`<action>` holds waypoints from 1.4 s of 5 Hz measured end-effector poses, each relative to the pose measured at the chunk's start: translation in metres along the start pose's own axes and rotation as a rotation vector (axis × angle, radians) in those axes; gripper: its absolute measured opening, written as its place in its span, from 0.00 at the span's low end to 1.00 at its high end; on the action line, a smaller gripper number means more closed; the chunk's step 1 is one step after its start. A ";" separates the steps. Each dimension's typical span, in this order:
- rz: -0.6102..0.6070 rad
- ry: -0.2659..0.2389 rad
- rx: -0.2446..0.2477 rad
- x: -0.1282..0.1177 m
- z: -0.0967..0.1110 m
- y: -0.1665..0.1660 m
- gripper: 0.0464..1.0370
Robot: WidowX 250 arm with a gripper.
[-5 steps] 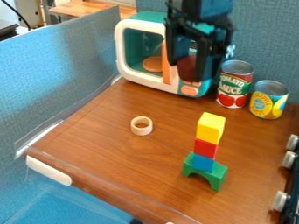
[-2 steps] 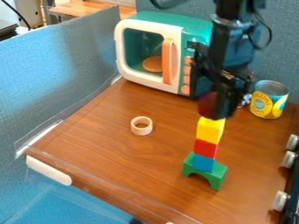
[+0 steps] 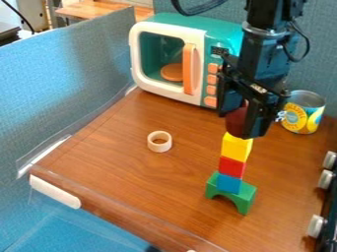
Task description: Take the brown cylinder to put it on top of the tower
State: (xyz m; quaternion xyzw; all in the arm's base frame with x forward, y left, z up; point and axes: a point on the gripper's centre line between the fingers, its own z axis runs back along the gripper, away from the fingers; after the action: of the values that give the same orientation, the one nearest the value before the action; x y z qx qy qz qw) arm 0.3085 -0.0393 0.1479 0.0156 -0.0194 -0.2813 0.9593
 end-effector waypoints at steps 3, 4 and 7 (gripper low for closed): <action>0.010 0.023 0.048 0.000 -0.007 0.009 0.74; 0.024 0.022 0.067 0.001 -0.009 0.012 0.74; 0.028 0.013 0.036 0.008 -0.013 -0.003 0.74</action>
State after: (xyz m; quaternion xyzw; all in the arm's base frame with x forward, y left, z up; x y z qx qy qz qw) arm 0.3145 -0.0457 0.1350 0.0342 -0.0186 -0.2673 0.9628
